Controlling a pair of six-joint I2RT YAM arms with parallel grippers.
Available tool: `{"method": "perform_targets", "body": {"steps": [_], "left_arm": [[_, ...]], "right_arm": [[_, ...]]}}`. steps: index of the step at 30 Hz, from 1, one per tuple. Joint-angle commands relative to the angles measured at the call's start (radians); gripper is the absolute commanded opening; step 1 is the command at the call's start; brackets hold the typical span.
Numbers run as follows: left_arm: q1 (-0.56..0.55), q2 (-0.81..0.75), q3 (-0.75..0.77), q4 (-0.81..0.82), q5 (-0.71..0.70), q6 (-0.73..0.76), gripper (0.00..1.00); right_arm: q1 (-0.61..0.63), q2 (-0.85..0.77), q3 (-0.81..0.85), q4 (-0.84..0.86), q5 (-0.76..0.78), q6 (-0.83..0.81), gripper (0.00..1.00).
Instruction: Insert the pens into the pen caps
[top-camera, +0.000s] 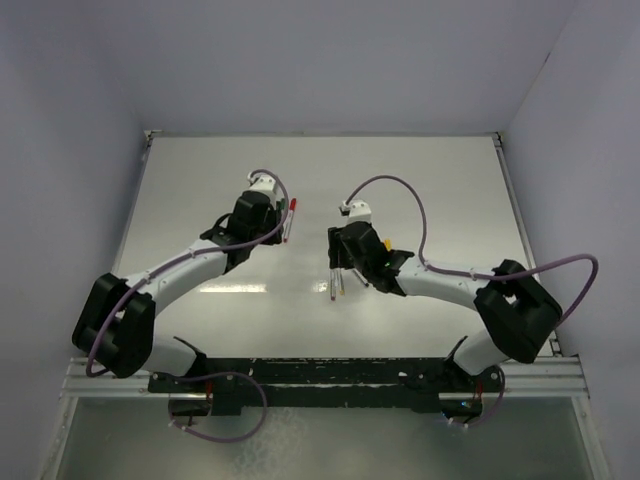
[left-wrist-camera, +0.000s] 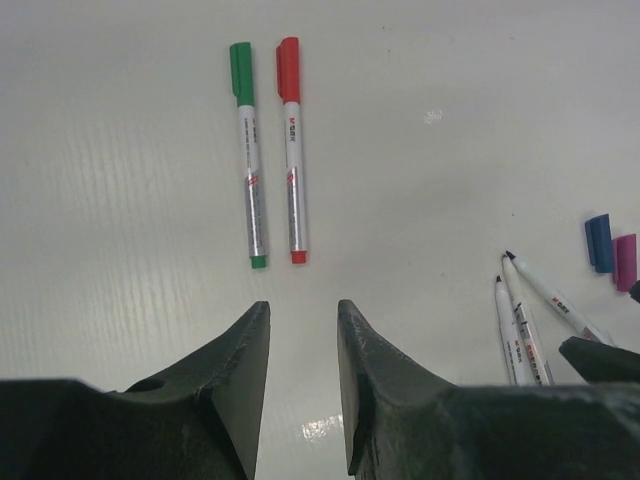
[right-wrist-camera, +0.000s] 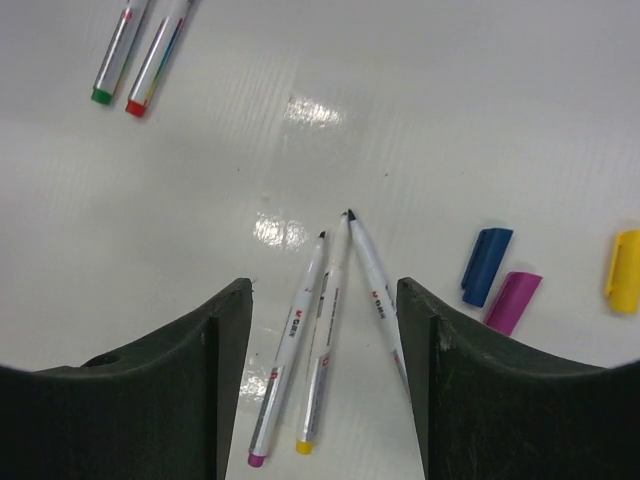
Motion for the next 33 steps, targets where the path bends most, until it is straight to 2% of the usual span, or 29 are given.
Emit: {"method": "perform_targets", "body": {"steps": [1,7,12,33], "left_arm": [[0.006,-0.025,-0.036,0.023,0.046,-0.031,0.36],[0.0,-0.051,-0.103,0.052,0.072,-0.039,0.36],[0.0,-0.069,-0.148,0.064,0.077,-0.046,0.36],[0.0,-0.095,-0.187,0.073,0.099,-0.05,0.36]], "right_arm": [[0.056,0.043,0.064,-0.042,-0.008,0.047,0.61],[0.105,0.106,0.102,-0.068,0.007,0.072,0.54],[0.111,0.135,0.117,-0.074,-0.003,0.088,0.41],[0.114,0.201,0.131,-0.145,0.009,0.15,0.38]]}}
